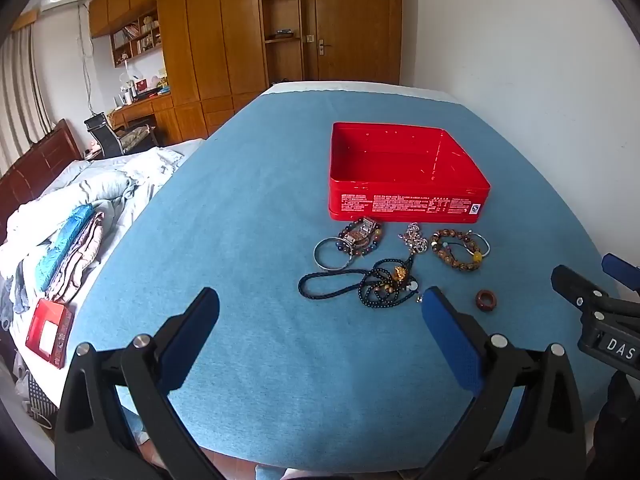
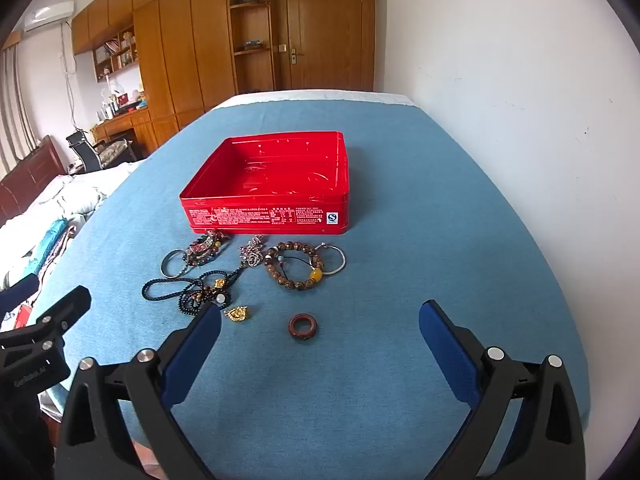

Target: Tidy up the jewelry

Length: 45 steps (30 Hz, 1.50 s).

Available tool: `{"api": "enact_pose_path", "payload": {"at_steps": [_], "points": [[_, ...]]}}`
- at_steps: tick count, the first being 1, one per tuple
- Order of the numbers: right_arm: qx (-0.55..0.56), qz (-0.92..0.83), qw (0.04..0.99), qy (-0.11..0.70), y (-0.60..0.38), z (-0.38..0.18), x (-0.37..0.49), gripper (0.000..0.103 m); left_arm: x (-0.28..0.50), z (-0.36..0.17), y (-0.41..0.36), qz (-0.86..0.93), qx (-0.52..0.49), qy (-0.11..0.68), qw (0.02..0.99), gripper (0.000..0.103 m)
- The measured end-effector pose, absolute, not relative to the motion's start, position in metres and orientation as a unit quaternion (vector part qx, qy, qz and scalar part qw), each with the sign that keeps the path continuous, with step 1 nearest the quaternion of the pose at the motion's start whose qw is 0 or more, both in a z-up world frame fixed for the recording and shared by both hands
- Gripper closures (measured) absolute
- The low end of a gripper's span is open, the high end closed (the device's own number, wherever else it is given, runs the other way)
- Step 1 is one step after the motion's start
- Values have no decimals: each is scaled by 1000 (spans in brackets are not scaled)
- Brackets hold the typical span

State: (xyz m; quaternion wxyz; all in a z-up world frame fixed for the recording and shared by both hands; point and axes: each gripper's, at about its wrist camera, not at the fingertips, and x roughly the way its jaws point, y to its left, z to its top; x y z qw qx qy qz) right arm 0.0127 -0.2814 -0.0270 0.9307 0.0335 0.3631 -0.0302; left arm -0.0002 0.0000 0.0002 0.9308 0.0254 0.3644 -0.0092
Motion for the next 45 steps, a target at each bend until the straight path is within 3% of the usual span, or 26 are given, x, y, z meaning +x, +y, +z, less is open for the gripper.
{"api": "enact_pose_path", "payload": {"at_steps": [45], "points": [[30,-34,930,364,-277,-28,11,4,4,-4,-1,-6,25,365,931,3]]}}
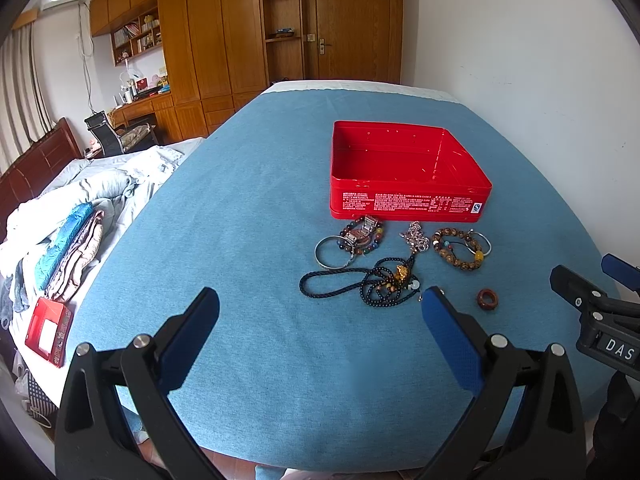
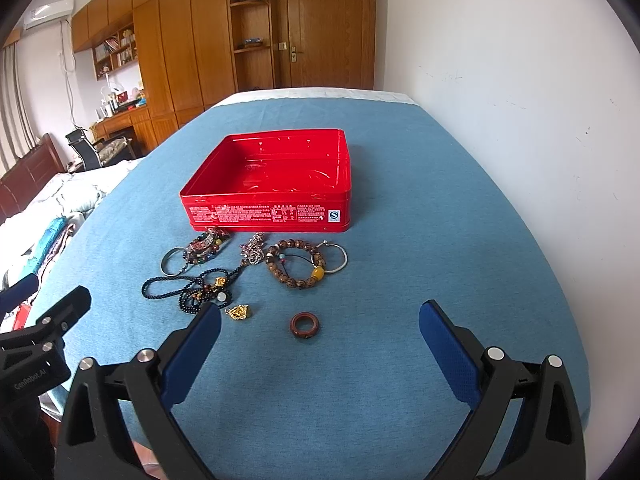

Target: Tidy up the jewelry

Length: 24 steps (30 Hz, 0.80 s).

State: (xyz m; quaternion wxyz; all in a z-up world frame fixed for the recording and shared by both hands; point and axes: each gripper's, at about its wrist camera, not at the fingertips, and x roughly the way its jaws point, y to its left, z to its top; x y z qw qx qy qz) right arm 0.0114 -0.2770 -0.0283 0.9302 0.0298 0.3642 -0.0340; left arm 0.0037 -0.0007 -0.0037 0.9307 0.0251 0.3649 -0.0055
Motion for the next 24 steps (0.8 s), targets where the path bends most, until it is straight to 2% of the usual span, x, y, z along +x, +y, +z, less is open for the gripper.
{"api": "enact_pose_path", "payload": {"at_steps": [24], "points": [[30,-34,930,365,-276,-29,12,4,3,-7,-2,-6,25,366,930,3]]}}
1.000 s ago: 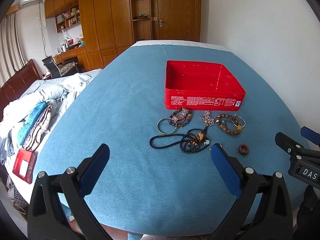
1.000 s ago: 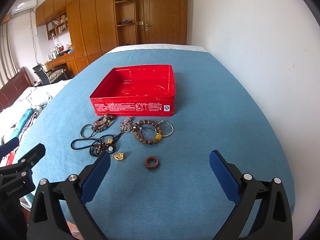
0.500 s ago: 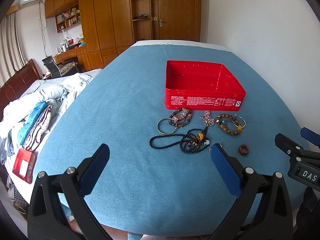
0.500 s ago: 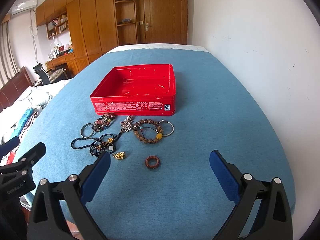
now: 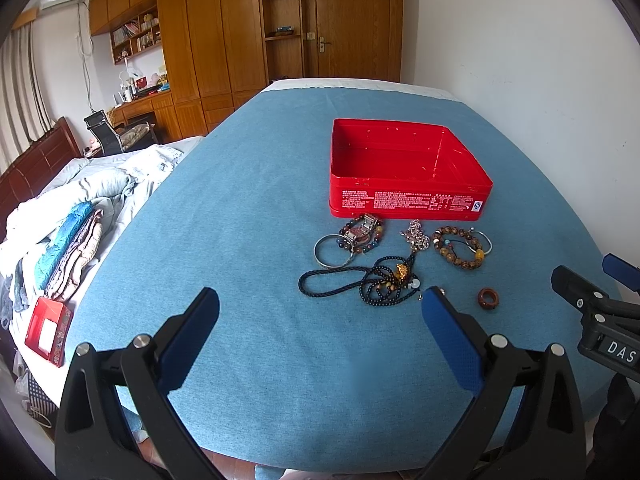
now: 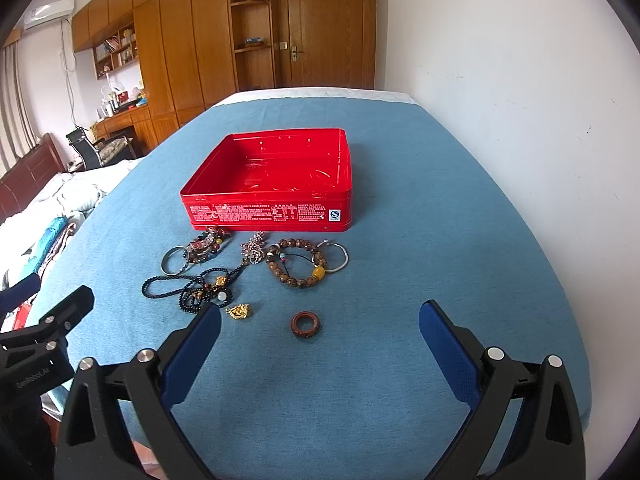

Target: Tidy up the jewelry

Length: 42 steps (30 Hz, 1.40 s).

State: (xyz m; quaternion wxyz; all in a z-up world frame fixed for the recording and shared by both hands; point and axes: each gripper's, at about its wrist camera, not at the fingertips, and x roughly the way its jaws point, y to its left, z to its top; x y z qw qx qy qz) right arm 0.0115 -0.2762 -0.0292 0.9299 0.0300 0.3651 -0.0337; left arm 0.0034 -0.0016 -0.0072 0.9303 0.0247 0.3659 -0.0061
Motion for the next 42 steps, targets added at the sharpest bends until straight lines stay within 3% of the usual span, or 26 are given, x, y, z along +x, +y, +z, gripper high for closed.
{"api": "enact_pose_path", "payload": {"at_steps": [25,37,39,41,42], "points": [[30,-29,929,368,-272,-31,12,4,1,-14,-3,-12,21,371,928,3],[120,101,842,517,-317,-58,76,5,53,-25,-2,-115,-23,502,857,4],[131,118,825,537,-319,-68,85,13,60,-31,-11,-138,-29,530,836,9],[130,125,811,556,-319,-77,93,23,68,-42,-22,-151,-30,562,813,29],[129,126,806,563,-319,-82,96,30,73,-48,-26,-151,-33,574,804,32]]}}
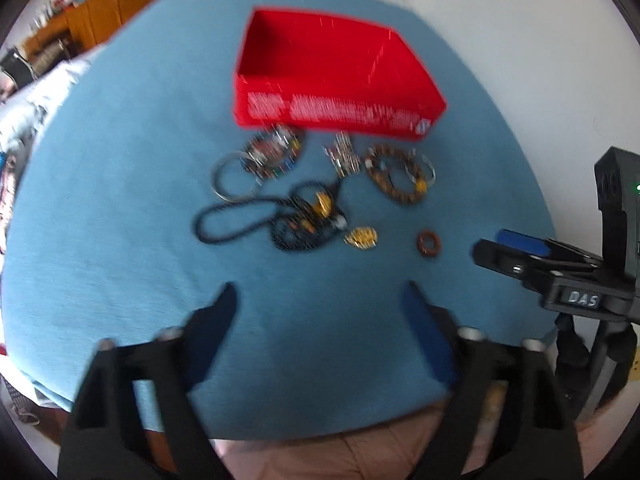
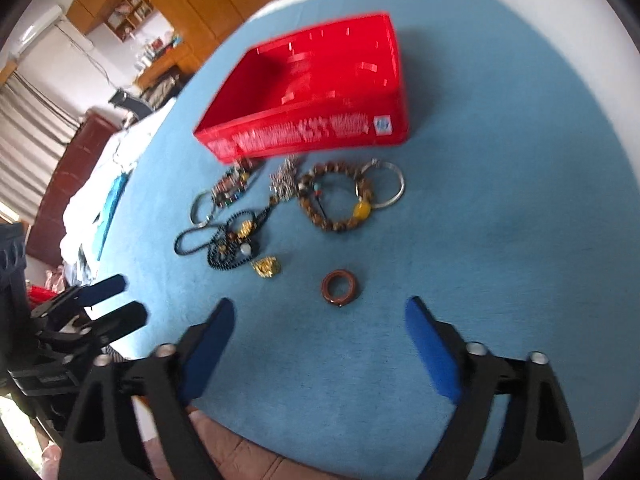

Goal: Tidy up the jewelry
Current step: 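Grasp the gold pendant with the left tool while the right tool grasps the brown wooden ring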

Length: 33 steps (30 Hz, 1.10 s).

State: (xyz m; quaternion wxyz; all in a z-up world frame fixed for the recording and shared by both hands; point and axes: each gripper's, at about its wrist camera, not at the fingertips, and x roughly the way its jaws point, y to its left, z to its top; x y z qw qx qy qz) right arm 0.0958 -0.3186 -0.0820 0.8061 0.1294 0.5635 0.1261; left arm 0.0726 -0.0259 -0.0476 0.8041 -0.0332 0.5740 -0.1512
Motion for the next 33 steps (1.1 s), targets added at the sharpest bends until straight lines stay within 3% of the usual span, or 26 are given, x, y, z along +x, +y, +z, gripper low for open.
{"api": "enact_pose_path", "payload": {"at_steps": [4,10,21,24,28,33], "points": [[122,130,786,592,-318,-103,109,48,88,-73,-46,-167,-53,624,761,41],[108,127,772,613,-320,-124,124,61,107,-110,-69,-162,-73,668,723,52],[64,135,775,615,-310,-128,130,62,123,-114,-89,-143,-76,667,727,52],[55,130,779,611,-310,-128,128,68,123,-109,-95,-150,-83,669,723,53],[55,131,779,611,-315,-126,125,73,122,-116,-117,-164,-80,672,718,59],[54,134,781,608,-316,-127,124,74,133,-131,-139,-146,-75,669,724,75]]}}
